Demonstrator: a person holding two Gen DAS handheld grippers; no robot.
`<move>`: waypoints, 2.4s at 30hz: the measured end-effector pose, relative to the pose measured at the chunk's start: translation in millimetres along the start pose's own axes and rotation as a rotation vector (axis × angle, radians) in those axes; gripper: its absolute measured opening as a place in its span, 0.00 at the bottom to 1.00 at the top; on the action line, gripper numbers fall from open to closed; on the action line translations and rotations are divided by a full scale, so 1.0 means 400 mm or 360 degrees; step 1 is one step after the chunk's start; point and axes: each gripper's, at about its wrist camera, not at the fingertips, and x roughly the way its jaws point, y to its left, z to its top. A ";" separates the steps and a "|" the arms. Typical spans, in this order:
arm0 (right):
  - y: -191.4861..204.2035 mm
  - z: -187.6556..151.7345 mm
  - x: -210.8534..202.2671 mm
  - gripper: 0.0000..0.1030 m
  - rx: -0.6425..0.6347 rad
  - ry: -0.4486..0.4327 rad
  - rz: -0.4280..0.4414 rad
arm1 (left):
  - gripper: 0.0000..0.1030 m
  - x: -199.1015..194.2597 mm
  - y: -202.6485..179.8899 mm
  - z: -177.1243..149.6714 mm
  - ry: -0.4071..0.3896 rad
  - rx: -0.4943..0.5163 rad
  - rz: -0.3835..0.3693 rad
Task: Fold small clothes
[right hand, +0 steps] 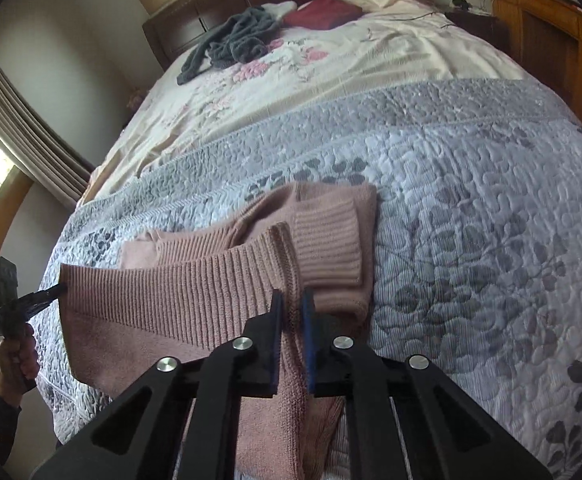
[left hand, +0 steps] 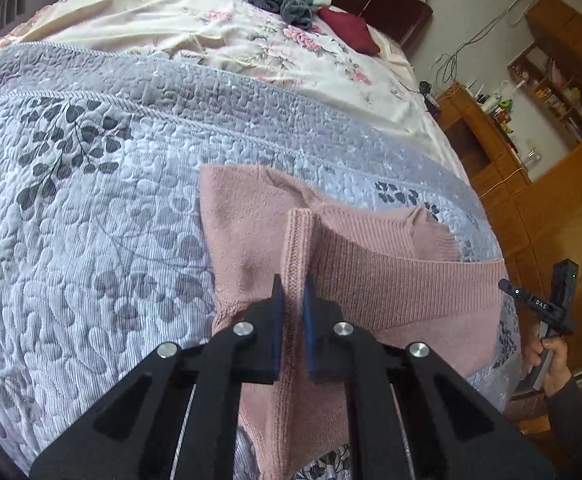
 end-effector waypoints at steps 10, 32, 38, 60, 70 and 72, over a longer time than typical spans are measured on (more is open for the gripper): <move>-0.024 0.190 0.110 0.08 0.0068 -0.0004 -0.0042 | 0.06 0.131 0.018 0.203 0.0036 -0.0023 -0.0003; -0.103 0.307 0.400 0.08 0.0102 0.0161 -0.0180 | 0.06 0.457 0.179 0.357 0.0287 -0.0241 0.0071; -0.152 0.284 0.481 0.09 0.0156 0.0277 -0.0185 | 0.08 0.546 0.220 0.333 0.0429 -0.0287 0.0164; -0.078 0.175 0.358 0.09 0.0257 0.0306 0.0341 | 0.06 0.418 0.040 0.243 0.0371 -0.0075 -0.0242; -0.046 0.059 0.329 0.07 0.0155 0.0374 0.0259 | 0.09 0.363 0.071 0.122 0.0379 -0.0094 -0.0155; 0.012 0.036 0.277 0.07 0.0086 0.0361 0.0340 | 0.09 0.290 0.030 0.100 0.0332 -0.0017 -0.0306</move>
